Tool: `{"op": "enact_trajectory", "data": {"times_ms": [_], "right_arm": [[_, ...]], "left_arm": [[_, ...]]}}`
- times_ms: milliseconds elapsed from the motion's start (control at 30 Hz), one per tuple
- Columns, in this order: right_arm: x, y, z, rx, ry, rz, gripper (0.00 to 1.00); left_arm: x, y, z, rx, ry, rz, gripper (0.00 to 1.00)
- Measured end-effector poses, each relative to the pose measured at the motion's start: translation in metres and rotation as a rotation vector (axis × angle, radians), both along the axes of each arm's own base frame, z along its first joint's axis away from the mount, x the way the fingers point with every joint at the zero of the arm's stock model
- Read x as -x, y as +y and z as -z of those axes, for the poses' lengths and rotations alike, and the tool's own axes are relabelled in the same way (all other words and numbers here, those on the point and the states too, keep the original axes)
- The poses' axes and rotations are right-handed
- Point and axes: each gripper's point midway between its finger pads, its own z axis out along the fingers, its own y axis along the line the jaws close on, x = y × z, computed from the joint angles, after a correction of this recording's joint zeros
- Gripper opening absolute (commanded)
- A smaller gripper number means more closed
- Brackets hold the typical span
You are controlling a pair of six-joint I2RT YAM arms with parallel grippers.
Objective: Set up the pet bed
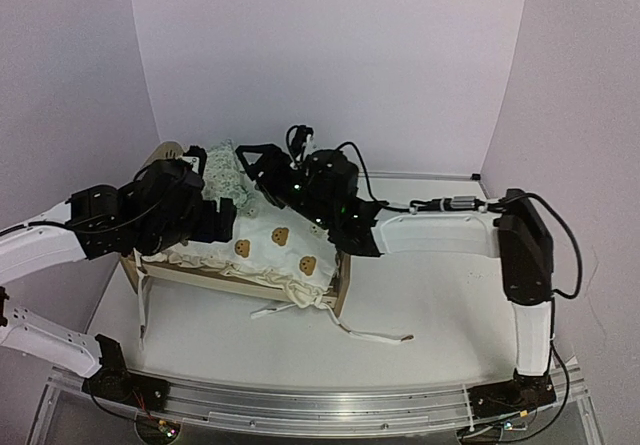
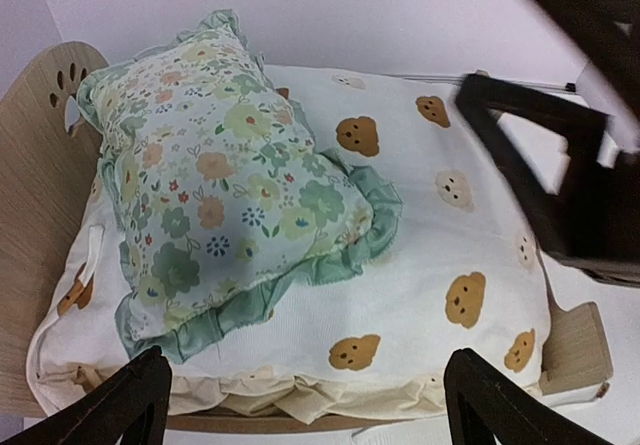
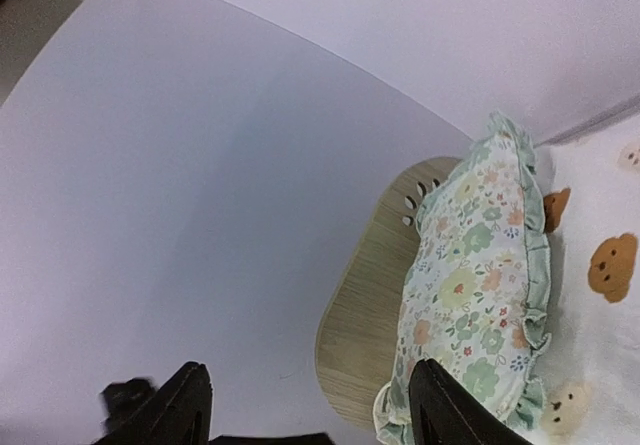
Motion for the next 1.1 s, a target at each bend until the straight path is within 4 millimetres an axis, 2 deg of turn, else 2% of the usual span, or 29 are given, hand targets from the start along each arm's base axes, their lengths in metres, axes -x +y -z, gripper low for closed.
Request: {"op": "enact_trajectory", "data": {"times_ms": [167,300,433,533,600,700,767,867,1100], "right_arm": [[0.031,-0.059,-0.026,0.05,-0.122,0.038,0.7],[0.051,-0.099,-0.015,0.13,-0.18,0.07,0.7],[0.063,-0.128,0.015,0.222,-0.195,0.09,0.7],[0.069,-0.139,0.038,0.283,-0.196,0.092,0.7],[0.072,-0.144,0.048,0.311,-0.197,0.091,0.7],[0.075,-0.15,0.057,0.341,-0.201,0.09,0.7],[0.077,-0.154,0.059,0.349,-0.205,0.092,0.7],[0.081,-0.161,0.062,0.357,-0.212,0.094,0.7],[0.087,-0.173,0.073,0.376,-0.207,0.097,0.7]], "left_arm": [[-0.035,0.006,0.002,-0.058,0.016,-0.081,0.92],[-0.063,0.028,0.007,-0.088,0.036,-0.156,0.92],[-0.089,0.042,0.017,-0.104,0.069,-0.205,0.89],[-0.103,0.043,0.03,-0.102,0.103,-0.191,0.75],[-0.108,0.037,0.037,-0.097,0.119,-0.158,0.62],[-0.112,0.023,0.045,-0.092,0.134,-0.097,0.4],[-0.113,0.019,0.049,-0.113,0.142,-0.064,0.3],[-0.113,0.02,0.048,-0.14,0.136,-0.044,0.25],[-0.109,0.045,0.03,-0.289,0.079,-0.037,0.28]]}}
